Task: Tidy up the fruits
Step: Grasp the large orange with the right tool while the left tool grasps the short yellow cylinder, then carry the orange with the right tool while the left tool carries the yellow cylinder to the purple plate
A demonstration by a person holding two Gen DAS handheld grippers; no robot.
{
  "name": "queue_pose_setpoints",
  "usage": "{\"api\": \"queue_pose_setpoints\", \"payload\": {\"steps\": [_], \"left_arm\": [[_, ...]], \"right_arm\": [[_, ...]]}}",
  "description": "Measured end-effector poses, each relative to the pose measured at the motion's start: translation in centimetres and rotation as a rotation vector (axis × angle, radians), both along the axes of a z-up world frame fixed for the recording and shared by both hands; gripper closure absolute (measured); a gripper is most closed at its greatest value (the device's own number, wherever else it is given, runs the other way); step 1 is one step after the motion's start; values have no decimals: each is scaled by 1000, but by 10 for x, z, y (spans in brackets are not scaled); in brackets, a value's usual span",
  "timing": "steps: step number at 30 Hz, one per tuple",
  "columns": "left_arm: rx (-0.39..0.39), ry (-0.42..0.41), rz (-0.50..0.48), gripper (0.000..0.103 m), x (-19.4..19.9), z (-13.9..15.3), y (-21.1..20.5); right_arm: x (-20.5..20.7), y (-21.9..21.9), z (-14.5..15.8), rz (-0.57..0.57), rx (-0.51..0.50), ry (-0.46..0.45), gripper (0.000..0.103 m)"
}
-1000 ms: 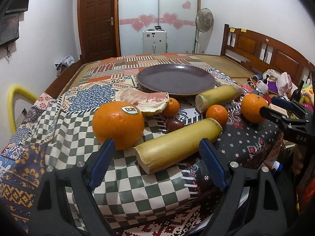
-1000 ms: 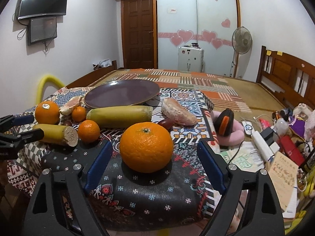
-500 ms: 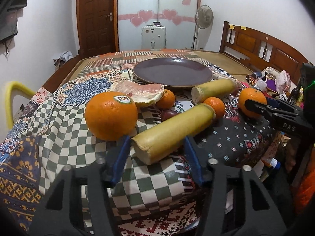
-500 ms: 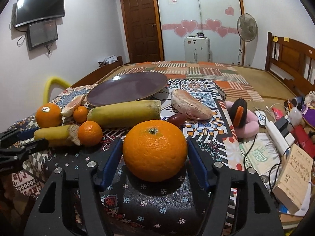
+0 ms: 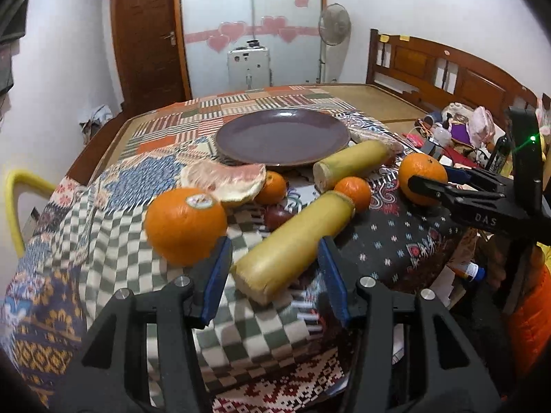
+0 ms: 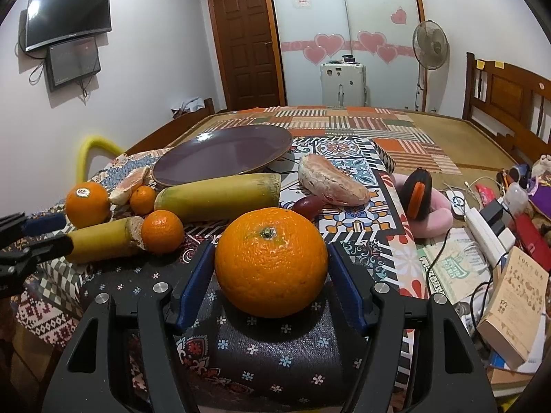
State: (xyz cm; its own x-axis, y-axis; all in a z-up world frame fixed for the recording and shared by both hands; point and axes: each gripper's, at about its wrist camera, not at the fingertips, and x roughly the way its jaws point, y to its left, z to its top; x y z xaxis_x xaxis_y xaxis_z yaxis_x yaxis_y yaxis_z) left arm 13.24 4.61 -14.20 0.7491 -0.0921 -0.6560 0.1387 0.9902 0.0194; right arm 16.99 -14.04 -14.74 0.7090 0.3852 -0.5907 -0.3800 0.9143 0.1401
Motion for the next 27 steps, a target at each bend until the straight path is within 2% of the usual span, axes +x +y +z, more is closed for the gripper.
{"api": "queue_pose_setpoints", "payload": {"steps": [5, 9, 14, 18, 22, 25, 27], "left_arm": [[15, 54, -51, 49, 23, -7, -3], [-15, 82, -89, 48, 29, -11, -1], [-9, 103, -88, 47, 29, -15, -5], [27, 96, -69, 56, 23, -13, -12], [0, 113, -46, 63, 16, -11, -12], [-18, 144, -66, 66, 11, -9, -16], [9, 155, -76, 66, 10, -8, -22]], "right_arm": [[-1, 1, -1, 12, -1, -4, 40], [1, 2, -2, 10, -2, -6, 39], [3, 6, -6, -1, -13, 5, 40], [-1, 5, -4, 3, -12, 8, 40], [-8, 2, -3, 8, -3, 20, 40], [-15, 2, -3, 23, -3, 27, 40], [-19, 2, -2, 33, -10, 29, 40]]}}
